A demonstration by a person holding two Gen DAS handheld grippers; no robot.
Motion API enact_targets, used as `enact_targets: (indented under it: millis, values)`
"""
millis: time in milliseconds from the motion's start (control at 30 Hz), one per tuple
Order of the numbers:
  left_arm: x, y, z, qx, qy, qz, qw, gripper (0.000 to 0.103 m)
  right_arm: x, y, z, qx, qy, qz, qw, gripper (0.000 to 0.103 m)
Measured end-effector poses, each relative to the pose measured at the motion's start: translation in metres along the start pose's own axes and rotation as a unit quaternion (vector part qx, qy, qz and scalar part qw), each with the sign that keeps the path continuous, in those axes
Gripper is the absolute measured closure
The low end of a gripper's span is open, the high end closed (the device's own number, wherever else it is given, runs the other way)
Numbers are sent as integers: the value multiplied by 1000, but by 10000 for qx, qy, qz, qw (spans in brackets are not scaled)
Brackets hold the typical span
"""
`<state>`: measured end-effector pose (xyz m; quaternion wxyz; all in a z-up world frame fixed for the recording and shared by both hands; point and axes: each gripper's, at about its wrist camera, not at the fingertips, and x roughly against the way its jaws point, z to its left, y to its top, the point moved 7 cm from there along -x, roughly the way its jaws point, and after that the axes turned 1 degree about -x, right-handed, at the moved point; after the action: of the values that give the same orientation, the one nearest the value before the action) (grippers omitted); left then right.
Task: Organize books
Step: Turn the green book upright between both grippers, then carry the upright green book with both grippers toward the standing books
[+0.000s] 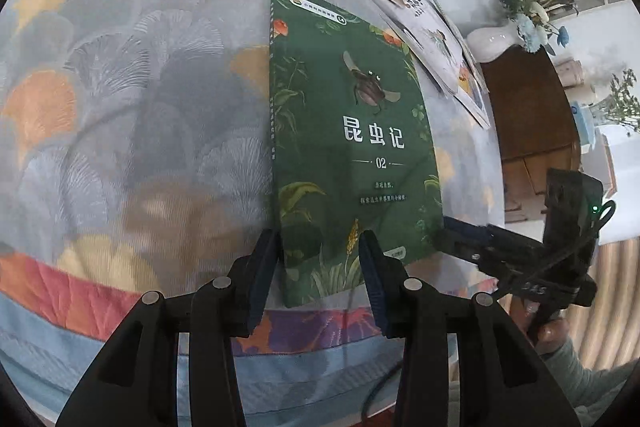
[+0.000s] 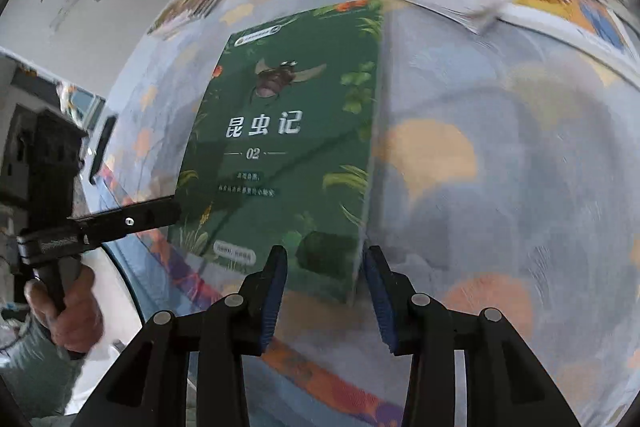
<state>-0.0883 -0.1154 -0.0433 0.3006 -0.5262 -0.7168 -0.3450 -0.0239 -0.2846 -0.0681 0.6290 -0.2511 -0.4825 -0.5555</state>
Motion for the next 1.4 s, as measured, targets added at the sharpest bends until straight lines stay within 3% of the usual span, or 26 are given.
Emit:
enact_targets:
  millis: [167,300,467,567,633,767,833,933,1067,1233,1333,1400]
  values:
    - [-5,5,-5,-75,229,0,9997,65,0,1,-1,-100,83,-106,9999,63]
    - [-2,6,-4,266,-90,-56,9996,65,-1,3,3,164,22,-162,9997,63]
    - [13,3,-27,221,-865,-33,9960,65,5,3,-10,1,230,-193,9996,63]
    - [11,6,-33,522,-1364,-46,9893,65,5,5,-15,-175,502,-112,9985,63]
    - [1,5,-34,488,-1076,25,9930,65,4,5,-13,-206,543,-106,9983,63]
    - [-18,0,-42,244,-382,69,9989,91,4,3,-14,-278,566,-164,9979,62]
    - [-19,2,-46,173,-292,-33,9994,92,5,2,-16,-426,656,-141,9968,62]
    - [-13,7,-54,280,-607,-140,9977,94,9,0,-26,-733,832,-17,9938,58]
    - [-2,16,-64,623,-1429,-164,9876,93,19,-8,-38,-1269,1371,-2,9824,54]
    - [3,23,-74,688,-1730,-189,9823,93,24,-10,-58,-2054,2224,-127,9530,48]
    - [7,26,-72,903,-1971,-228,9760,92,20,-10,-61,-2234,2435,-107,9438,36]
    - [8,27,-72,910,-1969,-215,9760,92,15,-9,-60,-2208,2445,-61,9442,34]
